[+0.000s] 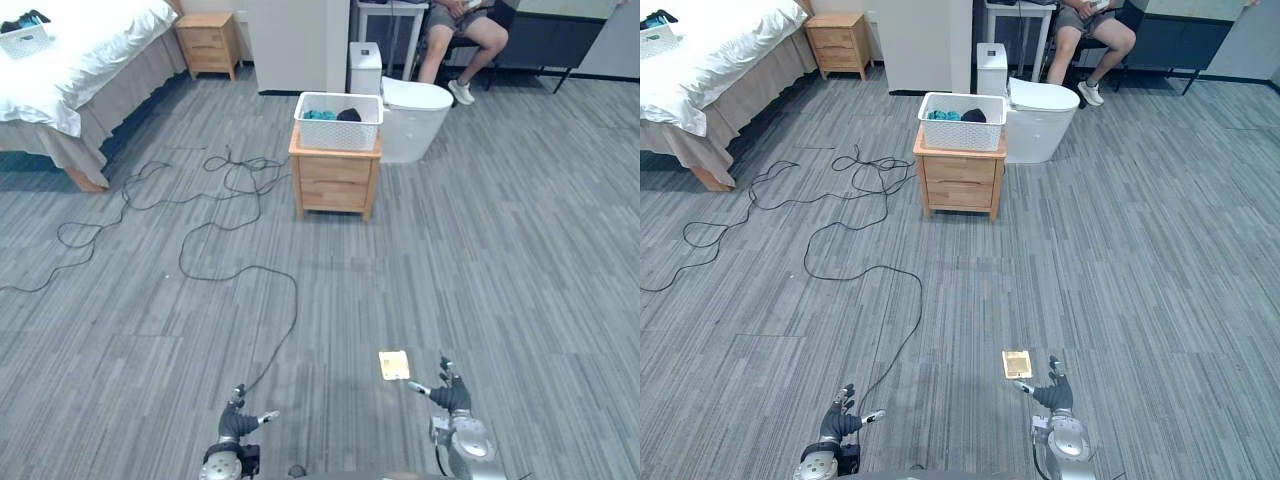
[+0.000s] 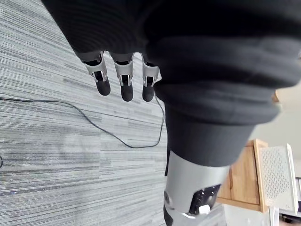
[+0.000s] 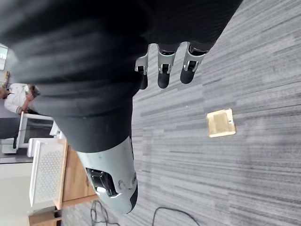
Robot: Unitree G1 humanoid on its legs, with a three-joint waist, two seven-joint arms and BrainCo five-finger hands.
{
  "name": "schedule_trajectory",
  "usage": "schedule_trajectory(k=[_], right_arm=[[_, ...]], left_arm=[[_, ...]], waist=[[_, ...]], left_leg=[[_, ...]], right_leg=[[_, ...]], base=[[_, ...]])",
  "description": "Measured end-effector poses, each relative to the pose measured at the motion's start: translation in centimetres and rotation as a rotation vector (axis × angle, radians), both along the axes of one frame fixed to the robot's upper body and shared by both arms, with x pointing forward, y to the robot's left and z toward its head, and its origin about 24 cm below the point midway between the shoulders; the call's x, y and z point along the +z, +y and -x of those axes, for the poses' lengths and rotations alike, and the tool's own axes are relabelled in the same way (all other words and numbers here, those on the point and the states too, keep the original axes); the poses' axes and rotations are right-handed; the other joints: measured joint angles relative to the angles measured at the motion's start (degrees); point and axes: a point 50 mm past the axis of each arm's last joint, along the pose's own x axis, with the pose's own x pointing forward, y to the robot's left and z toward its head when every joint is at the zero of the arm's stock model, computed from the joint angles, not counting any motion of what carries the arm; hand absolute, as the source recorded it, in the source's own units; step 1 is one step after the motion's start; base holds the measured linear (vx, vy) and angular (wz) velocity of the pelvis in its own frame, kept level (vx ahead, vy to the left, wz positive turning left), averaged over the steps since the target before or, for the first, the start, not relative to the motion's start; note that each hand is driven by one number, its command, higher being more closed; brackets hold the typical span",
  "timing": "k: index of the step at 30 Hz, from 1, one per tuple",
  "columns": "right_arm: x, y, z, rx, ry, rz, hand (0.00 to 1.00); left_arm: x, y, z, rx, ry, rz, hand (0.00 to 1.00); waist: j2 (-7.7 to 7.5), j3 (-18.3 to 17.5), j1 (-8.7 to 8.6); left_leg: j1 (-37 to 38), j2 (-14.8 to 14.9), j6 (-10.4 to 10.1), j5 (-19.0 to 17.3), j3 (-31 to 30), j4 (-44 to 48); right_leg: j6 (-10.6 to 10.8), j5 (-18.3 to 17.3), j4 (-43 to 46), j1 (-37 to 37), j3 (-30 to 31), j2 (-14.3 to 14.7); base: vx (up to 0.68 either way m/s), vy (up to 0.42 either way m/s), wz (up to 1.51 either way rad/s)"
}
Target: Pick up the laundry basket with both hands and put the clothes into the washing machine.
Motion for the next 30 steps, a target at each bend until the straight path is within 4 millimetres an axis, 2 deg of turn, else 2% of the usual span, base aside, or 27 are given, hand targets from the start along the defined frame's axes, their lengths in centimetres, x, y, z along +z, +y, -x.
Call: schedule_trajectory(k=[1,6,9,15,21,24,25,26,27,29,30], right_arm=[[-0.1,0.0,0.2,-0.002,0.007,0.000,0.00],[-0.2,-0.6,0.6,-0.023,0.027,0.003,0.00],[-0.5,-2.1,2.1,-0.095,0.055,0.012,0.00],[-0.9,-3.3,3.2,-0.211,0.075,-0.018,0.00],[-0.6,-3.4,2.3,-0.240,0.050,-0.022,0.00],[0.0,-3.3,0.6,-0.229,0.005,-0.027,0.00],[0.1,-3.3,0.1,-0.225,-0.007,-0.028,0.00],[0.3,-3.3,-0.4,-0.222,-0.019,-0.027,0.00],[0.5,-3.4,-0.6,-0.220,-0.024,-0.024,0.00],[0.6,-3.6,-0.8,-0.218,-0.022,-0.019,0.00],[0.4,-3.4,-0.6,-0.213,-0.007,-0.026,0.00]], left_arm=[[0.0,0.2,0.2,0.002,0.005,-0.004,0.00],[-0.1,0.6,0.5,0.025,0.010,-0.007,0.00],[-0.1,0.6,0.6,0.022,0.014,-0.010,0.00],[-0.3,0.6,1.3,0.029,0.040,-0.009,0.00],[-0.2,0.9,1.2,0.041,0.032,-0.013,0.00],[0.2,0.9,0.6,0.041,0.002,-0.014,0.00],[0.3,1.0,0.5,0.047,-0.005,-0.012,0.00],[0.4,1.0,0.3,0.051,-0.015,-0.012,0.00],[0.5,1.0,0.2,0.050,-0.020,-0.012,0.00],[0.7,1.1,-0.3,0.054,-0.033,-0.011,0.00],[0.8,1.5,-0.5,0.063,-0.040,-0.017,0.00]], waist=[[-0.03,0.0,-0.08],[0.02,0.8,-0.75],[-0.03,0.8,-0.74],[-0.09,0.9,-0.72],[-0.32,1.3,-0.67],[-0.18,2.7,-0.35],[0.09,2.7,-0.01],[0.67,3.0,0.41],[1.13,3.4,0.48],[2.63,5.0,0.54],[2.50,6.0,0.41]], left_leg=[[0.0,-0.2,0.6,0.4,0.0,-0.6],[-1.1,-1.0,0.7,0.7,0.0,-1.1],[-1.8,-1.2,0.8,0.6,-0.6,-1.2],[-2.1,-1.7,1.0,0.4,-0.8,-1.1],[-2.9,-2.0,2.3,-0.2,0.4,-0.1],[-5.2,-1.8,2.7,-4.8,2.4,6.1],[-6.6,-1.5,2.8,-7.0,3.4,8.9],[-7.9,-1.3,3.1,-9.1,4.2,11.3],[-8.3,-1.1,3.2,-10.0,4.4,12.3],[-7.3,-1.0,4.1,-12.9,4.4,14.5],[-5.4,-1.5,4.8,-14.2,3.9,14.9]], right_leg=[[0.0,0.0,-0.5,0.0,0.0,-0.1],[0.9,-0.7,-1.6,-1.0,-0.7,-0.9],[1.1,-0.9,-1.8,-1.3,-1.4,-1.2],[2.0,-1.5,-2.0,-1.3,-1.6,-1.6],[1.9,-1.4,-2.3,-1.7,-0.5,-2.0],[2.1,-1.5,-1.6,-2.1,1.4,-2.3],[3.0,-2.1,-0.7,-3.1,2.2,-2.4],[4.7,-3.4,1.9,-4.8,2.3,-2.7],[5.4,-4.3,4.4,-6.0,2.3,-2.7],[9.1,-7.1,21.9,-12.9,1.2,-3.8],[9.7,-8.6,32.1,-16.9,-1.1,-5.2]], base=[[-0.09,0.005,-0.02],[-0.13,-0.006,0.00],[-0.03,0.001,0.14],[0.06,-0.001,0.03],[0.14,0.010,-0.10],[0.13,0.032,-0.34],[0.14,0.059,-0.43],[0.12,0.060,-0.41],[0.13,0.084,-0.27],[0.15,0.111,-0.03],[0.22,0.098,0.08]])
